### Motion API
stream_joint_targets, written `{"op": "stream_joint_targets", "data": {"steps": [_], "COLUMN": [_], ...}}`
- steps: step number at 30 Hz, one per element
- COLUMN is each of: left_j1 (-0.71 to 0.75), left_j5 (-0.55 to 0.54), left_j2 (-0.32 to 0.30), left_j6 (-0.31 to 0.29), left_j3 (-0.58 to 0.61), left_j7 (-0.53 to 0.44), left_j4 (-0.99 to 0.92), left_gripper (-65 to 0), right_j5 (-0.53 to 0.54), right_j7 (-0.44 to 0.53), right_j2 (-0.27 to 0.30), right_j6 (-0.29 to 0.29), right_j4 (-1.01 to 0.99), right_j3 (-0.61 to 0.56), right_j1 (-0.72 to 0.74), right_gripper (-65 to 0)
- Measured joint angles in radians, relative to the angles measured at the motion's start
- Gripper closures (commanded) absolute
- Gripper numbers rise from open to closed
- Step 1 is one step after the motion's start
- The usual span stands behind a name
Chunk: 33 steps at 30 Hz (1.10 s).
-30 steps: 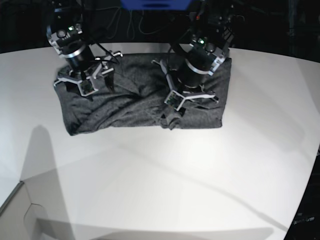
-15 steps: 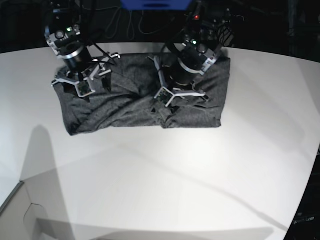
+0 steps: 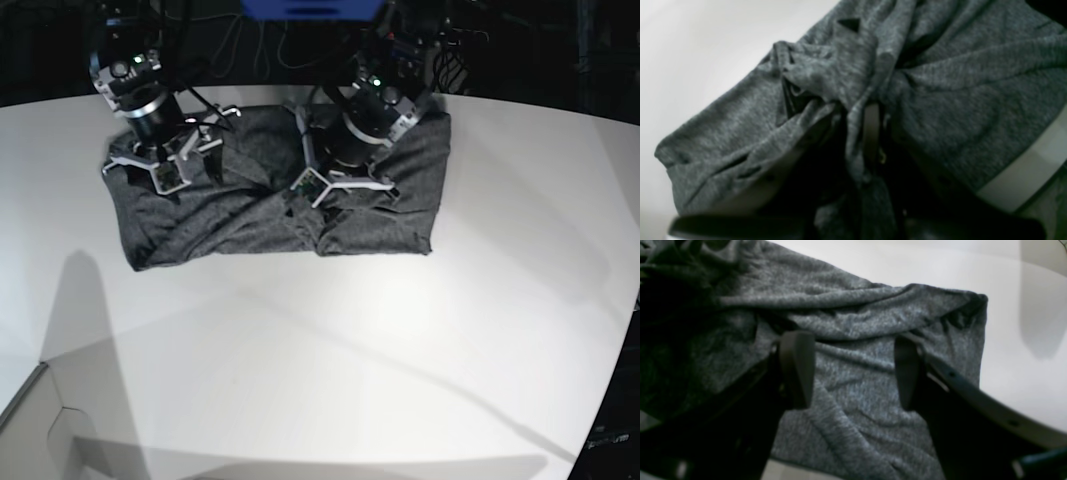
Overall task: Layout the t-shirt on the table in an organized manner, then fold the t-shirt properly
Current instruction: 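Fold the strip's end toward the right gripper with the left gripper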
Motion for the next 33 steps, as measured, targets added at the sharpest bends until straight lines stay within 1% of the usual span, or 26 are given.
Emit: {"op": "stream_joint_targets", "data": {"steps": [8, 12, 15, 20, 26, 27, 29, 33], "left_j1": [-0.014, -0.039, -0.029, -0.035, -0.064, -0.066, -0.065, -0.065], "left_j5": [0.001, 0.000, 0.000, 0.001, 0.003, 0.003, 0.001, 0.001], "left_j2": [0.003, 0.003, 0.003, 0.001, -0.001, 0.000, -0.001, 0.000], "left_j6": [0.000, 0.000, 0.000, 0.000, 0.000, 0.000, 0.000, 0.000], "left_j3": [0.000, -0.001, 0.001, 0.072, 0.100, 0.100, 0.100, 0.100], "left_j7": [0.002, -0.003, 0.001, -0.003, 0.002, 0.000, 0.001, 0.001], "left_j4": [0.053, 0.035, 0.022, 0.022, -0.027, -0.038, -0.047, -0.044], "left_gripper": [0.0, 0.0, 0.0, 0.0, -0.2, -0.9, -4.6, -20.3], "right_j5": [0.000, 0.000, 0.000, 0.000, 0.000, 0.000, 0.000, 0.000], "right_j7": [-0.001, -0.001, -0.001, -0.001, -0.001, -0.002, -0.002, -0.001], "right_j2": [0.001, 0.002, 0.003, 0.003, 0.003, 0.003, 0.003, 0.005], "right_j6": [0.000, 0.000, 0.000, 0.000, 0.000, 0.000, 0.000, 0.000], "right_j4": [0.000, 0.000, 0.000, 0.000, 0.000, 0.000, 0.000, 0.000], "right_j3": [0.000, 0.000, 0.000, 0.000, 0.001, 0.001, 0.001, 0.001], "right_j1": [0.000, 0.000, 0.000, 0.003, 0.003, 0.003, 0.003, 0.003], "right_gripper": [-37.7, -37.7, -37.7, -37.7, -37.7, -37.7, -37.7, -37.7]}}
